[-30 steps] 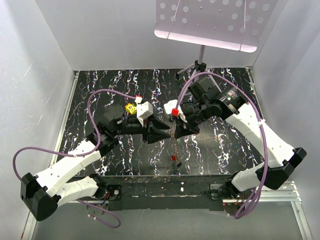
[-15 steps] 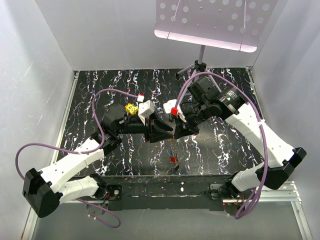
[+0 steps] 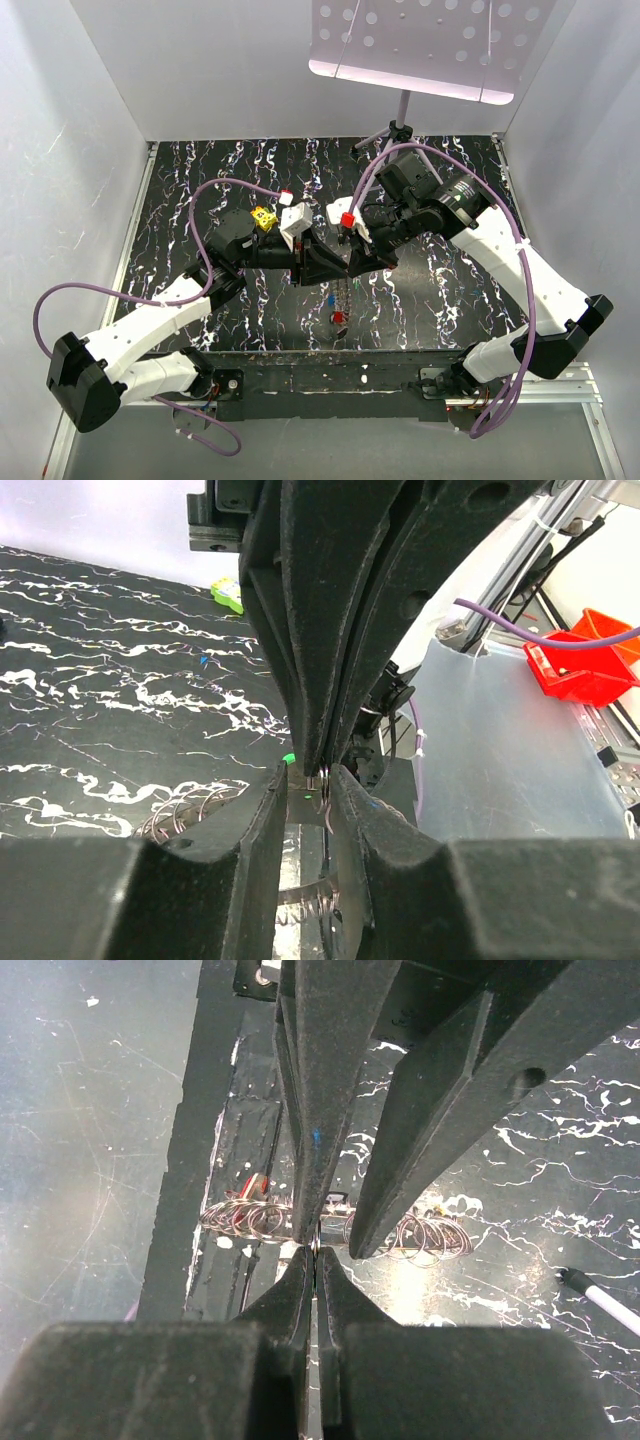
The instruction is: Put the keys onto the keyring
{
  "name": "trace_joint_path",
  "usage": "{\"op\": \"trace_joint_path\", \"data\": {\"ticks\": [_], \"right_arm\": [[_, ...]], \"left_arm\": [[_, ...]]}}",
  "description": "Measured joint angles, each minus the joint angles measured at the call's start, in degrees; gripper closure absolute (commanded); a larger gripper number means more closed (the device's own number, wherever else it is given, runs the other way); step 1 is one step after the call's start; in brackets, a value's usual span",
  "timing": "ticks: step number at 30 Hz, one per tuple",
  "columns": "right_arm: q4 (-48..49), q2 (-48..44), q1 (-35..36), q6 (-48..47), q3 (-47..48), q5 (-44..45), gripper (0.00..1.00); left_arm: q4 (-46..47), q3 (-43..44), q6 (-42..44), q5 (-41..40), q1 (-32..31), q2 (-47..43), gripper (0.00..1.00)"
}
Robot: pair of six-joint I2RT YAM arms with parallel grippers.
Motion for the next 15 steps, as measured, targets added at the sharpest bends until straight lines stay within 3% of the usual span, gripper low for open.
{"op": "trace_joint_path", "data": {"ticks": [6,11,15], "right_arm": [[0.48,0.0,0.0,0.85,0.0,0.04,0.99],[0.63,0.0,0.0,1.11,0.0,0.31,0.99],[0.09,0.0,-0.02,1.53,-0.02,0.76,0.99]], "left_arm": [[-0.02,0.0,0.02,0.44,-0.02,0.13,0.83],[-0.02,0.0,0.09,0.85,-0.02,0.37,0.99],[0.0,0.02,0.61,1.36,0.0,0.85,1.0]]}}
